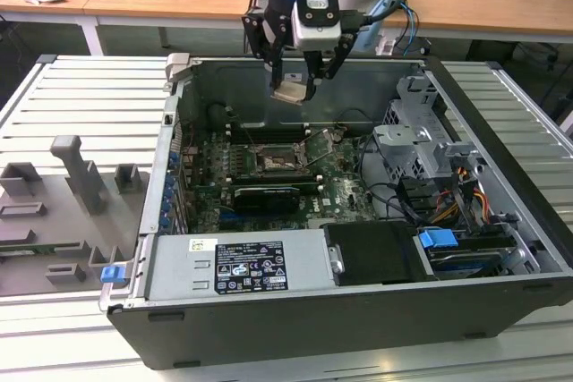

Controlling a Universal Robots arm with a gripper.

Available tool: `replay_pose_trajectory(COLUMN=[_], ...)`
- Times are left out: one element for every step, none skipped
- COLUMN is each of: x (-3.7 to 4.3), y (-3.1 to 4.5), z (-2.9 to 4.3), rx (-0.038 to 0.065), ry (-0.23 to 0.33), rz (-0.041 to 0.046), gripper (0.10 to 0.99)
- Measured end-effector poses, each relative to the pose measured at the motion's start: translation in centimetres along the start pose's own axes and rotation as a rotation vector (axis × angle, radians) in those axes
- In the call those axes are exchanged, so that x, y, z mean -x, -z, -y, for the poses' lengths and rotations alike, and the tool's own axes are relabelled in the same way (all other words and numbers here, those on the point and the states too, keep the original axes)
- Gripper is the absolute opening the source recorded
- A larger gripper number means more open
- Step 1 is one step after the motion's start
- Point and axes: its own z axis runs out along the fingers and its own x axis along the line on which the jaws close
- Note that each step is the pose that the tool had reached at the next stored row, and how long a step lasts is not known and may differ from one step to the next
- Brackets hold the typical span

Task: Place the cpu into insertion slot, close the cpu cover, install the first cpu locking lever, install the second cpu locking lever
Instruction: 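Place the cpu into insertion slot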

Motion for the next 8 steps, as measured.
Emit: replay_pose_trajectory(x=[0.00, 0.00, 0.00, 0.00, 0.00, 0.00, 0.00, 0.00], y=[-0.02, -0.05, -0.07, -0.09, -0.10, -0.12, -0.13, -0.16], z=[0.00, 0.00, 0.01, 0.01, 0.01, 0.01, 0.01, 0.01], rx=[0.000, 0.000, 0.000, 0.000, 0.000, 0.000, 0.000, 0.001], ry=[-0.002, -0.004, -0.007, -0.009, -0.012, -0.017, -0.023, -0.027], rz=[0.0001, 0.0004, 0.0006, 0.0008, 0.0011, 0.0015, 0.0020, 0.0024], gripper=[0.525, 0.525, 0.525, 0.525, 0.525, 0.525, 0.525, 0.525])
